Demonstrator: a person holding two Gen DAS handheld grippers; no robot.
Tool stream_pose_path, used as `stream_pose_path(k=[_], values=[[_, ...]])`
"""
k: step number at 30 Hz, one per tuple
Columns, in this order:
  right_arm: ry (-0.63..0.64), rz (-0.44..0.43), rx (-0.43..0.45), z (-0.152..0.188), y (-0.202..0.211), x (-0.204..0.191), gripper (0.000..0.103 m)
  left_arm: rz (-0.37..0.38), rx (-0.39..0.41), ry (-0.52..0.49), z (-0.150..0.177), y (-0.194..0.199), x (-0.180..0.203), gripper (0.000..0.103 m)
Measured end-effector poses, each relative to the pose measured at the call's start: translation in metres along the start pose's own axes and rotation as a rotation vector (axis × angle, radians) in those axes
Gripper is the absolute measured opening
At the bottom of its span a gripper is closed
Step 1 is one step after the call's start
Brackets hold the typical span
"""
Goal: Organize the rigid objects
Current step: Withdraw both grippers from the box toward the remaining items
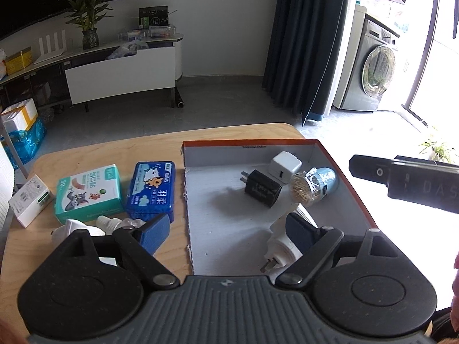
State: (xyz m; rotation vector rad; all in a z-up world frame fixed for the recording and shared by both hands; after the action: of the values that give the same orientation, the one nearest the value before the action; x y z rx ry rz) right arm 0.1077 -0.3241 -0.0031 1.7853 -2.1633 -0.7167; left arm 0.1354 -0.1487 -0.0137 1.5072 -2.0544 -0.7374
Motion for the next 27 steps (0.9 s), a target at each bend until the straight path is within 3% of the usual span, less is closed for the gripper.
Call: stream_pose_path(k=[27], values=[[0.074, -0.118, -0.053, 0.026, 0.004, -0.076, 0.085, -0.093, 0.021, 0.072, 0.023, 0.038, -0.068, 0.091]])
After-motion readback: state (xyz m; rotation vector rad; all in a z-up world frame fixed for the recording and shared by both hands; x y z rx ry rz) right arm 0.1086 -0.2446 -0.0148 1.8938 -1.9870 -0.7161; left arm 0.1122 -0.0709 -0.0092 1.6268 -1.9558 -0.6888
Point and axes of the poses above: each gripper's, at about its wrist camera, not at the fingertips, and y roughly against the way its jaws point, x to its right, z to its underside, the point moved 3 cm from there along -y, roughly the way its jaws point
